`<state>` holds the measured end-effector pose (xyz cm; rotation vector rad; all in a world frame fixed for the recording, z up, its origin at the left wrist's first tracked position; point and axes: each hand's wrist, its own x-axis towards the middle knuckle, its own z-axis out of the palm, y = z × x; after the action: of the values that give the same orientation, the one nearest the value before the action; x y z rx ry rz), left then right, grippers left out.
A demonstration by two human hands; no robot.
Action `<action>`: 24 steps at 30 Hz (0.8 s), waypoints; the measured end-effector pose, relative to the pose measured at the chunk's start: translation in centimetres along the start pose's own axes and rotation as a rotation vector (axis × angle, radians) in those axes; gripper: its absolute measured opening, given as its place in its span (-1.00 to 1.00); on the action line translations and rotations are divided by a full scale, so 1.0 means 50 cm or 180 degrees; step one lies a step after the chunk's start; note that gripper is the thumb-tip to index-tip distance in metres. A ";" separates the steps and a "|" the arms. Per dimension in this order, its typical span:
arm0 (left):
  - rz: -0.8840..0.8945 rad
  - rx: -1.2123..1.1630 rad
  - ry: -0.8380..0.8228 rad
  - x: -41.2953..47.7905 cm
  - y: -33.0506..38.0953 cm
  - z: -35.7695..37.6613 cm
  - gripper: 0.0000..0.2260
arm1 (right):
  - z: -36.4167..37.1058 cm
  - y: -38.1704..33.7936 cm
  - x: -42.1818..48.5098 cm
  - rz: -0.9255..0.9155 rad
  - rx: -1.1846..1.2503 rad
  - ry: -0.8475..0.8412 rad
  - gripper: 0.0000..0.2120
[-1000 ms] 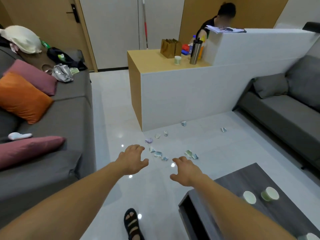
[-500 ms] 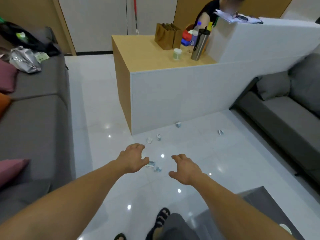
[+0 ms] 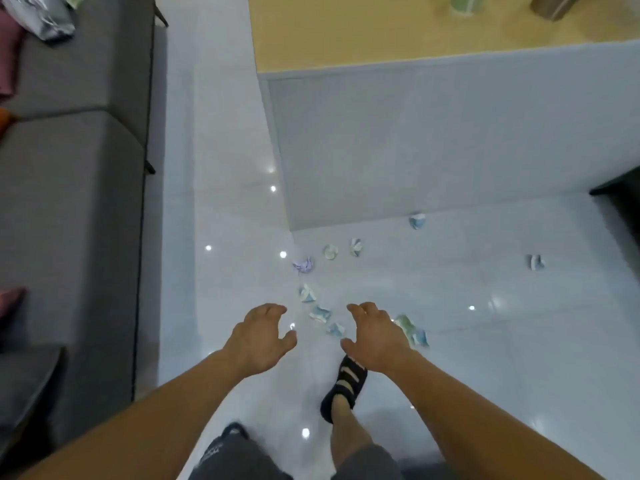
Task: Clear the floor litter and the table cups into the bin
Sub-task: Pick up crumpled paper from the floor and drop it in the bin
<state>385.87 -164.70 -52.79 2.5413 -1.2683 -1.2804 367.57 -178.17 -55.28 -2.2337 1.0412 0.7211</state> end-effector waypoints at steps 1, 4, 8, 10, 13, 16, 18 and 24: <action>-0.0017 -0.0098 -0.0033 0.045 0.000 0.028 -0.46 | 0.019 0.023 0.048 0.0009 0.0027 -0.0058 -0.32; -0.0081 -0.0292 -0.0197 0.188 -0.028 0.142 -0.46 | 0.117 0.084 0.196 0.0070 0.0109 -0.0254 -0.33; -0.0257 -0.0327 -0.0608 0.379 -0.122 0.334 -0.44 | 0.309 0.159 0.401 0.0214 0.0111 -0.0394 -0.32; -0.0335 -0.0322 -0.0726 0.470 -0.183 0.431 -0.43 | 0.421 0.193 0.500 0.0297 0.0084 -0.0423 -0.31; -0.0371 -0.0333 -0.0806 0.584 -0.266 0.567 -0.42 | 0.577 0.238 0.627 0.0433 -0.0040 -0.0493 -0.28; -0.0391 -0.0365 -0.0832 0.667 -0.327 0.678 -0.42 | 0.701 0.272 0.724 0.0499 -0.0193 -0.0475 -0.29; -0.0373 -0.0423 -0.0817 0.707 -0.353 0.734 -0.42 | 0.766 0.290 0.768 0.0546 -0.0206 -0.0388 -0.37; -0.0415 -0.0835 -0.0745 0.752 -0.376 0.799 -0.42 | 0.855 0.315 0.802 0.0338 0.0016 0.0108 -0.64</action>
<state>383.37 -165.00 -110.71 2.3770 -0.9009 -1.6875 367.30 -177.40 -115.94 -2.2066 1.1841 0.7268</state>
